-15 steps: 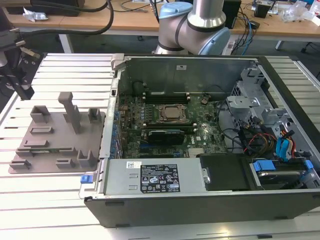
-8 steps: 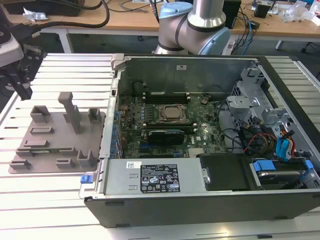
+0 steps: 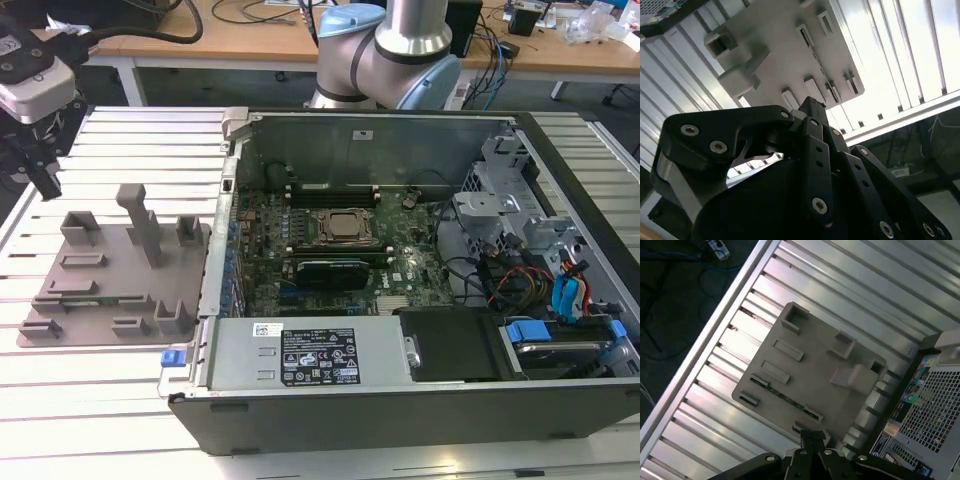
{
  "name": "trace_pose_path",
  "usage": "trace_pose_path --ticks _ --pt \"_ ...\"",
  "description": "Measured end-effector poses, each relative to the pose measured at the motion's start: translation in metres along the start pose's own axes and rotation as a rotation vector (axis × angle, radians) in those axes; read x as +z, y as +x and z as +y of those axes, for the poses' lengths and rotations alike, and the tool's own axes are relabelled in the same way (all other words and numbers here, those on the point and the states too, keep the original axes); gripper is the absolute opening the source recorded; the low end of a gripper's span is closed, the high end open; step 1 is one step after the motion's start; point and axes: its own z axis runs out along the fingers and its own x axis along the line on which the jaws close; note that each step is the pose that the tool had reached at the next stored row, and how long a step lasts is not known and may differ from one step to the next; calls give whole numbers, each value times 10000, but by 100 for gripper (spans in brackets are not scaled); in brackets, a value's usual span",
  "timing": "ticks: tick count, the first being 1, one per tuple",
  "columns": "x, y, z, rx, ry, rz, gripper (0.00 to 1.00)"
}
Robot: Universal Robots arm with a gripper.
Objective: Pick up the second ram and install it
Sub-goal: 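Pick up the second ram and move it above second insertion slot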
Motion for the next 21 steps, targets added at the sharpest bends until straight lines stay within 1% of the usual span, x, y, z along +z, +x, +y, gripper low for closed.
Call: trace_pose_path --ticks 1,2,3,5,7,11,16,17,21 --pt "0 0 0 -418 -10 17 10" --pt "0 0 0 -598 -14 25 10" --pt "0 0 0 -922 -22 38 10" --pt "0 0 0 -1407 -34 57 10" --pt "0 0 0 -1739 -42 71 10" --pt "0 0 0 -2798 -67 115 10" --pt "0 0 0 -3845 -93 159 10" --pt "0 0 0 -4125 -100 170 10" --pt "0 0 0 -4886 -118 202 10"
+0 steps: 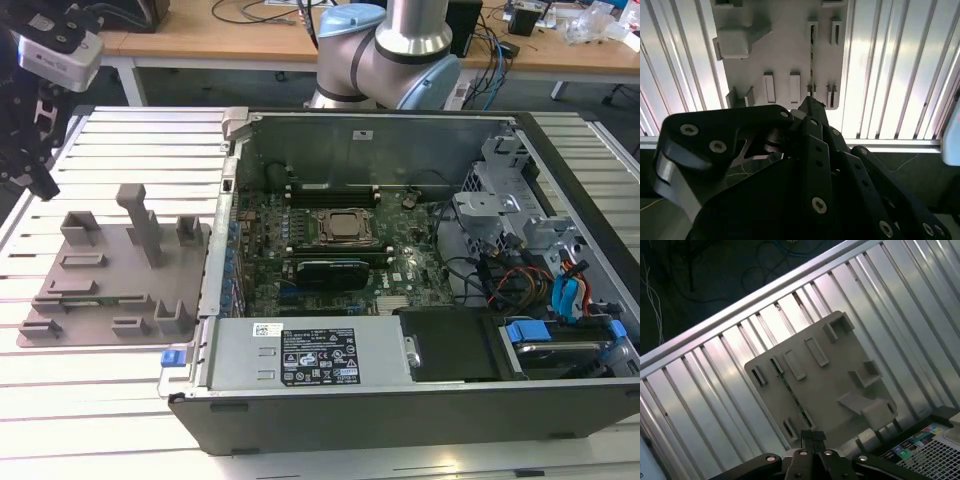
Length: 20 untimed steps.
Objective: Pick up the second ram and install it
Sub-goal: 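Pick up the second ram and move it above second insertion slot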
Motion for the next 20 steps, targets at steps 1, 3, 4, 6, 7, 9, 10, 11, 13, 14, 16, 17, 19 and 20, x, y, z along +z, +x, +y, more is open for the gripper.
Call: trace_pose_path --ticks 1,3,4,6,7,9,10,11,13,14,16,17,19,20 --pt "1 0 0 -164 -4 6 10" --pt "0 0 0 -482 -12 20 10" --pt "0 0 0 -601 -15 24 10" --pt "0 0 0 -897 -22 37 10" --pt "0 0 0 -1118 -27 46 10" --pt "1 0 0 -1849 -45 76 10" --pt "0 0 0 -2266 -55 93 10" --pt "0 0 0 -2543 -62 105 10" --pt "0 0 -1 -3175 -73 141 10" --pt "0 0 0 -3489 -78 162 10" --pt "0 0 0 -3885 -87 178 10" --pt "0 0 0 -4080 -91 187 10" --pt "0 0 0 -4430 -99 201 10" --pt "0 0 0 -4432 -100 200 10"
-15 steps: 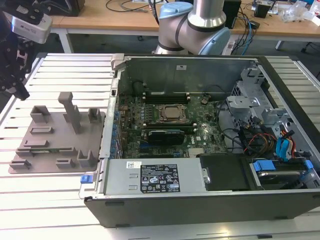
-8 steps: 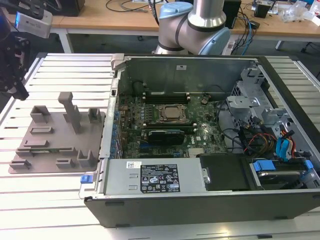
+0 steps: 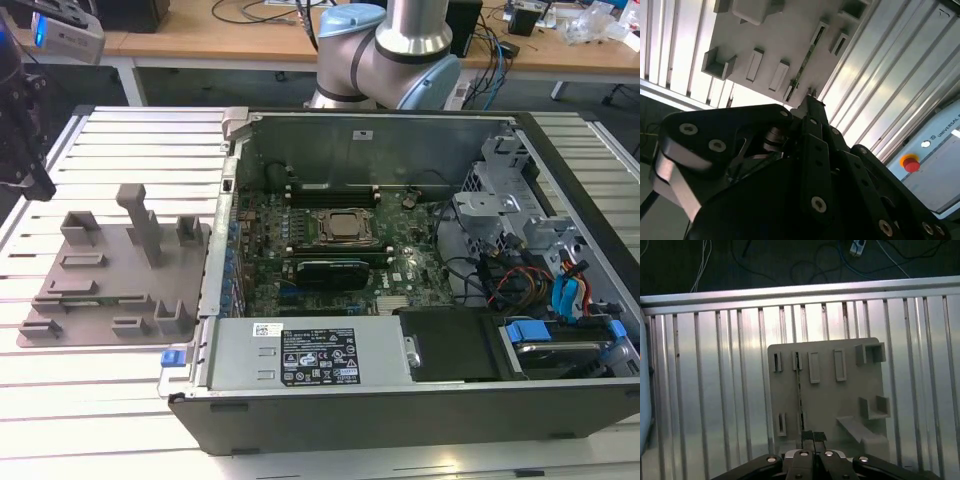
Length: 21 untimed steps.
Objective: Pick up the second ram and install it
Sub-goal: 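Pick up the second ram and move it above second insertion slot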
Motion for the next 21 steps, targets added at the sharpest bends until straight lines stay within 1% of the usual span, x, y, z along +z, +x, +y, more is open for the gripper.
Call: trace_pose_path --ticks 3,4,6,8,9,11,13,14,16,17,18,21 --pt "0 0 0 -3 0 0 11" --pt "0 0 0 -4 0 1 16" --pt "0 0 0 -7 -1 1 30" --pt "13 2 0 -7 1 0 30" --pt "36 9 -2 -12 0 1 30" --pt "136 29 -6 -148 -3 6 30" --pt "179 32 -9 -191 -5 8 30" --pt "217 32 -10 -194 -5 9 30" --pt "330 36 -5 -195 -4 8 30" --pt "355 37 -4 -196 -5 8 30" --pt "399 37 -4 -194 -6 9 30" --pt "463 39 -6 -195 -4 8 30"
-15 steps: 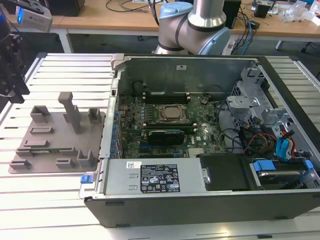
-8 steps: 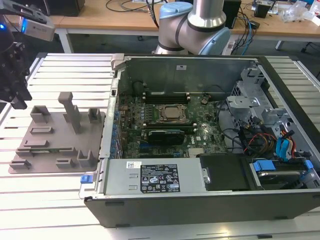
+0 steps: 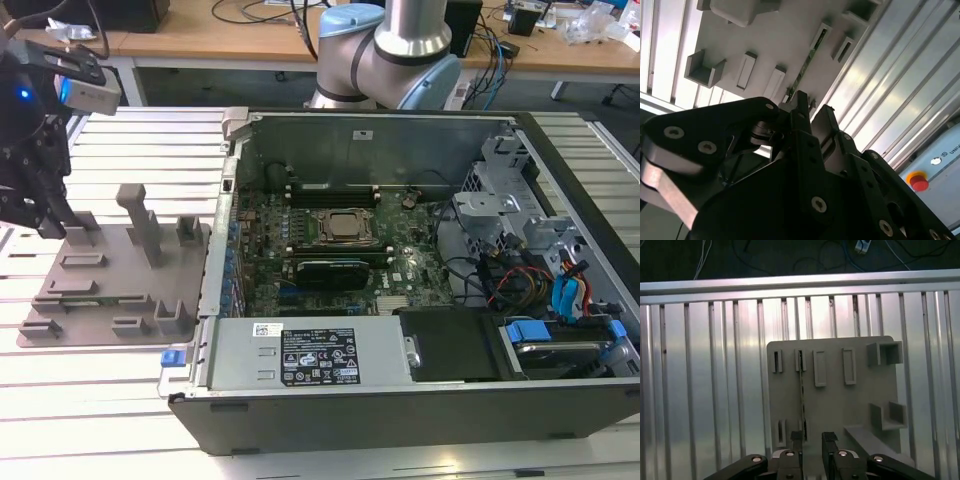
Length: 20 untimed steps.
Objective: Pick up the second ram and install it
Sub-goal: 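Pick up the second ram and move it above second insertion slot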
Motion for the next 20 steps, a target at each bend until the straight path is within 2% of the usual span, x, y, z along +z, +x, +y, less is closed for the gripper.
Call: trace_pose_path --ticks 6,9,11,15,20 --pt "97 2 -3 0 0 0 30" --pt "215 5 -5 2 0 0 30" --pt "257 6 5 2 0 0 30" --pt "420 18 42 -6 0 0 30" --pt "548 23 76 -6 0 -1 30"
